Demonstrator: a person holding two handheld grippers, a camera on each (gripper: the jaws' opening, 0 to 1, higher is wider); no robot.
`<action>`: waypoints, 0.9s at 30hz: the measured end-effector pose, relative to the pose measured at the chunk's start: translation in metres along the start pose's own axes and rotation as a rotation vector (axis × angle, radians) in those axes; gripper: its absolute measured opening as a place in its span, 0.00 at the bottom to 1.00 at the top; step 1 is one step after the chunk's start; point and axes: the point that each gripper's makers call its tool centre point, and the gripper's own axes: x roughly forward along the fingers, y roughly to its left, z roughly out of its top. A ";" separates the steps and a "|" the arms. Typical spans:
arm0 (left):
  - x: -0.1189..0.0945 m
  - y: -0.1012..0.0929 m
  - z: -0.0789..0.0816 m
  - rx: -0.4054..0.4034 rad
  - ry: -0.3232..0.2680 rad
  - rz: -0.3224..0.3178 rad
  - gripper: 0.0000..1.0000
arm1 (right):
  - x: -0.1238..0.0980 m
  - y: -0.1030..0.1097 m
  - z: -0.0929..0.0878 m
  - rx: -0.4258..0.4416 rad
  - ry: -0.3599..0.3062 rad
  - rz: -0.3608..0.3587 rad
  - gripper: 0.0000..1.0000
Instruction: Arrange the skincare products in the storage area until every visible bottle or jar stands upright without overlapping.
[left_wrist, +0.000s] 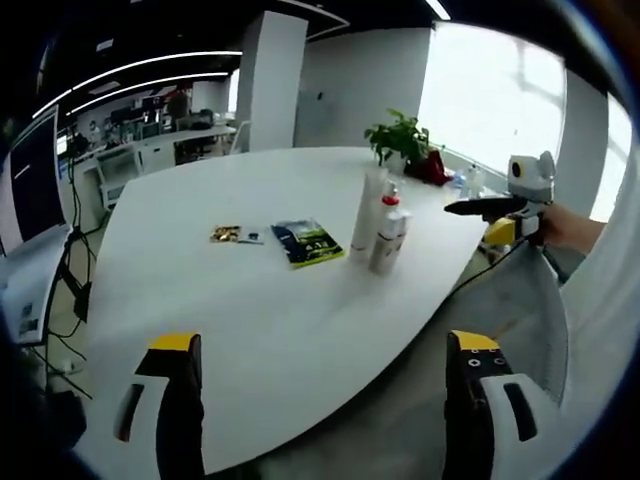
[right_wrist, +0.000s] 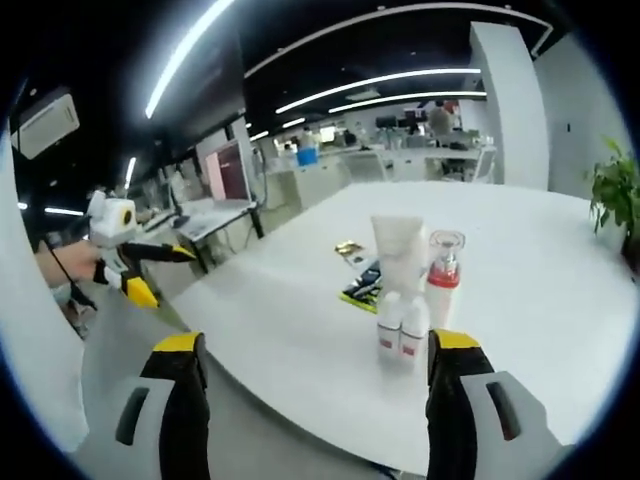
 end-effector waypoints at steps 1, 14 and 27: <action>0.001 0.000 0.000 -0.001 0.001 0.001 0.94 | 0.000 -0.001 -0.001 0.005 0.002 -0.002 0.91; 0.020 0.005 0.006 0.001 0.024 -0.016 0.92 | 0.000 0.001 -0.006 0.030 0.031 -0.001 0.91; 0.057 0.003 0.029 -0.057 0.008 -0.073 0.96 | 0.000 -0.001 -0.006 0.050 0.033 -0.016 0.90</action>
